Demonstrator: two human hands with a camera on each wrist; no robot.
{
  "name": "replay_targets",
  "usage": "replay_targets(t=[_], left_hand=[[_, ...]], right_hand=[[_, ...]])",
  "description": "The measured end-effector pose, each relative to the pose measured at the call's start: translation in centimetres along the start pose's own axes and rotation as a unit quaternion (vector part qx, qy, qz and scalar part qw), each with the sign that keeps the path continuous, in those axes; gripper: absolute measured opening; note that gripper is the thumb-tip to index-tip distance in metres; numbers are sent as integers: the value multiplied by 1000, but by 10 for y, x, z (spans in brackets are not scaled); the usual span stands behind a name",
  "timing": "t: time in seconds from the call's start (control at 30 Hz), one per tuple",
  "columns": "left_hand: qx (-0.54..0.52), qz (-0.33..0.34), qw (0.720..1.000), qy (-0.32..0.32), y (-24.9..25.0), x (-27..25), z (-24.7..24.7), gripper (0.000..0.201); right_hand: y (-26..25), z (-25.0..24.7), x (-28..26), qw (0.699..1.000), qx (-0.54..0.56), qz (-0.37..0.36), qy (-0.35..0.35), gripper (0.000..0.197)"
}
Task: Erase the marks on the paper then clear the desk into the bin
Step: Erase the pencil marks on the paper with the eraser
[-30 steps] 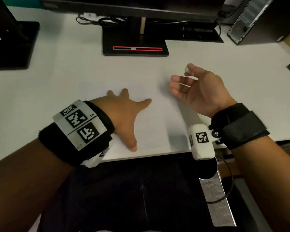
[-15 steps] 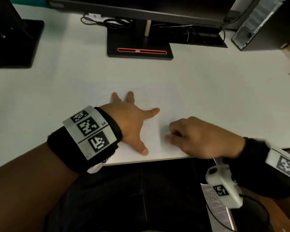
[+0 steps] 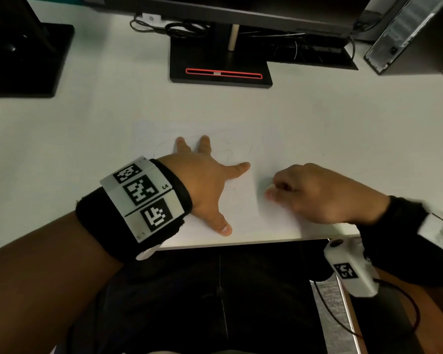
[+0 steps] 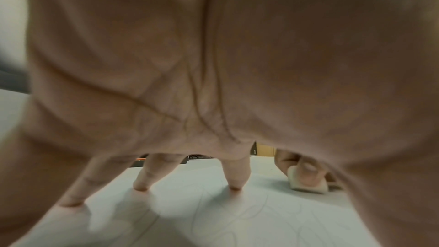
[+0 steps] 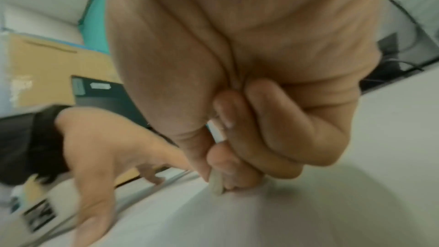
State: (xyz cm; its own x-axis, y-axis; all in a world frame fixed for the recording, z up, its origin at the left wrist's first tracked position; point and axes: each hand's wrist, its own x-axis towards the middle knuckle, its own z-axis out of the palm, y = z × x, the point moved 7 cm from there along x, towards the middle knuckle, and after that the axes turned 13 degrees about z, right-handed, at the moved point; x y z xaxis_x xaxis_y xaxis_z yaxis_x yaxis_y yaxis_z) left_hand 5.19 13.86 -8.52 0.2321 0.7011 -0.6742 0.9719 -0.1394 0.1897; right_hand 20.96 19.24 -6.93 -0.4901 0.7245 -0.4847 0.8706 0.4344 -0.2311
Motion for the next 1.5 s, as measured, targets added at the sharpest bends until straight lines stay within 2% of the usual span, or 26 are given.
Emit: replay_targets(t=[0.13,0.27,0.4,0.53,0.67,0.8,0.93,1.07,1.13,1.23,1.4,1.5], left_hand=[[-1,-1,1000,-3,1,-1,0,123],[0,-4,1000,-4,2,-1,-1,123],[-1,-4,1000,-6,2,-2,-1,123],[-1,-3,1000,-5,2,-2,-1,122],[-4,-3,1000,-6,2,-3,0,122],[-4,-4,1000,-7,3,-2,0,122],[-3,1,1000,-5,1,-1,1,123],[-8,6,1000,-1,-1,-1,2,124],[-9,7,1000,1,-1,-2,2,124],[-11,11,1000,1,-1,-2,3,124],[-16,8,1000,1,-1,-4,2,129],[-10,1,1000,4,-1,-4,2,138]], right_hand=[[-22,20,-14,997,-25,-60,-35,40],[-6,5,1,1000,7,-16,-5,41],[-23,19,-9,998,-15,-57,-27,41],[-6,0,6,1000,8,-9,-1,44],[-24,15,-1,998,-24,-48,-33,42],[-7,-6,15,1000,5,10,-8,44],[-28,9,8,998,-37,-37,-34,42],[-13,-11,19,1000,-3,11,-12,43],[-19,-9,18,1000,-15,-6,-10,43],[-33,5,13,997,-46,-38,-46,43],[-16,-22,32,1000,-17,10,11,44],[-26,-8,30,999,-39,-22,-21,45]])
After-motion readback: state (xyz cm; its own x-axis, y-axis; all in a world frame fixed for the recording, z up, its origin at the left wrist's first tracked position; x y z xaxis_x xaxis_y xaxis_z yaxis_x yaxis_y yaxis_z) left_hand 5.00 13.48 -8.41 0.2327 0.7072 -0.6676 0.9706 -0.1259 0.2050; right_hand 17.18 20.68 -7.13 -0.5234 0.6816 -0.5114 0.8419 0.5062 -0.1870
